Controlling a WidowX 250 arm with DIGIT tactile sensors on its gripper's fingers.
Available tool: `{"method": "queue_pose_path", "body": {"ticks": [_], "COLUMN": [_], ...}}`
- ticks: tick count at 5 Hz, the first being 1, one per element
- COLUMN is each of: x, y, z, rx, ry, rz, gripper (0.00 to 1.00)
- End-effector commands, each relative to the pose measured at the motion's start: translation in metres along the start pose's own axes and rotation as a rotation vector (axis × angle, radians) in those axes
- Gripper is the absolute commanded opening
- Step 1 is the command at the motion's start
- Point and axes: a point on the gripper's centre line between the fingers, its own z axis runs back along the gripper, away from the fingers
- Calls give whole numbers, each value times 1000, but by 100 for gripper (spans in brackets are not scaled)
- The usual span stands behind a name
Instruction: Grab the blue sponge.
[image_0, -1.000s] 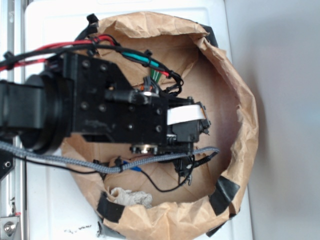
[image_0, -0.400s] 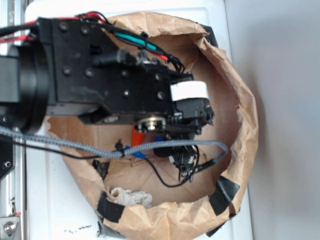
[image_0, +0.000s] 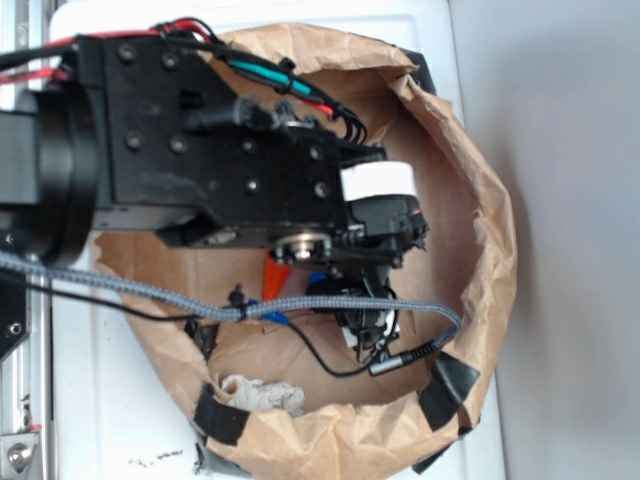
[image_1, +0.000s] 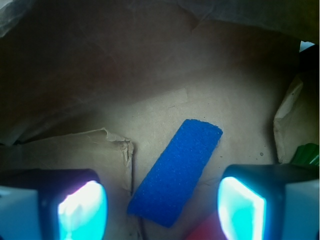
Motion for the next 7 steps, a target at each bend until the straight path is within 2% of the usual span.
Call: {"method": "queue_pose_path", "body": {"ticks": [1, 2, 3, 4, 5, 6, 7], "x": [23, 27, 32, 29, 26, 22, 19], "y": [8, 16, 22, 30, 34, 36, 32], "z": [5, -11, -25, -26, -40, -51, -52], "rx": [-2, 48, 126, 150, 114, 102, 109], "ry": [-3, -12, -17, 14, -4, -28, -46], "rz": [15, 33, 87, 181, 232, 242, 228], "gripper": [100, 100, 100, 100, 100, 0, 0]}}
